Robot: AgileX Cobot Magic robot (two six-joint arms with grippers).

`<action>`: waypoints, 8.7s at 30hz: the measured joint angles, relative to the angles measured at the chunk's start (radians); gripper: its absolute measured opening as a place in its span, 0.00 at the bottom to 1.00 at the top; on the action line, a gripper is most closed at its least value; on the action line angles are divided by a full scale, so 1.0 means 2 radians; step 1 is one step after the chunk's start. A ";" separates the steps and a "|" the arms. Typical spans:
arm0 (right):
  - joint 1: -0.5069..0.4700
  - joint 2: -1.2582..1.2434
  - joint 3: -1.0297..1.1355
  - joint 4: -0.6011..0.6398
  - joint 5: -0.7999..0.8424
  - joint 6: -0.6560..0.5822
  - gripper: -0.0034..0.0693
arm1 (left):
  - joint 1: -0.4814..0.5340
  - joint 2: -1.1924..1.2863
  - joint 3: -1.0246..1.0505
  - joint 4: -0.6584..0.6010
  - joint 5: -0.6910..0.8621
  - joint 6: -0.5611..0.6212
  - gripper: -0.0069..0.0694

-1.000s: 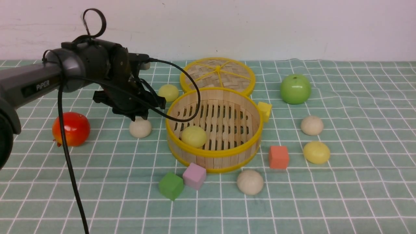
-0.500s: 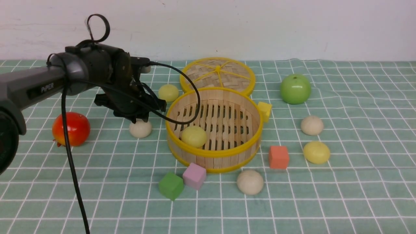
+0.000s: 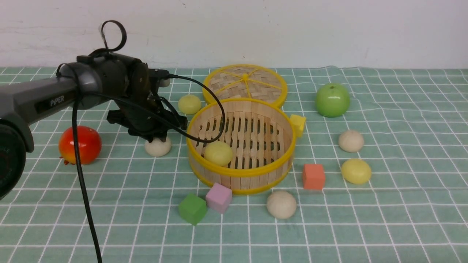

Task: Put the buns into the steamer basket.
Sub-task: Use the left arm to grab a steamed stuffed bun, then use the left arm to put the steamed stuffed bun into the steamer, then use the left arm to grab a steamed stuffed bun, then use the left arm to put the steamed stuffed bun into the steamer, then use the right arm to grab a steamed stuffed bun

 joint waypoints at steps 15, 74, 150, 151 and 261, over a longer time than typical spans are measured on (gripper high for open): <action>0.000 0.000 0.000 0.000 0.000 0.000 0.38 | 0.000 0.000 0.000 0.000 0.001 0.000 0.40; 0.000 0.000 0.000 0.000 0.000 0.000 0.38 | -0.066 0.019 -0.095 -0.110 0.013 0.048 0.10; 0.000 0.000 0.000 0.000 0.000 0.000 0.38 | 0.000 0.178 -0.210 -0.051 -0.224 0.014 0.07; 0.000 0.000 0.000 0.000 0.000 0.000 0.38 | 0.000 0.173 -0.210 -0.047 -0.217 0.014 0.07; 0.000 0.000 0.000 0.000 0.000 0.000 0.38 | -0.070 -0.879 0.477 -0.019 0.181 -0.052 0.07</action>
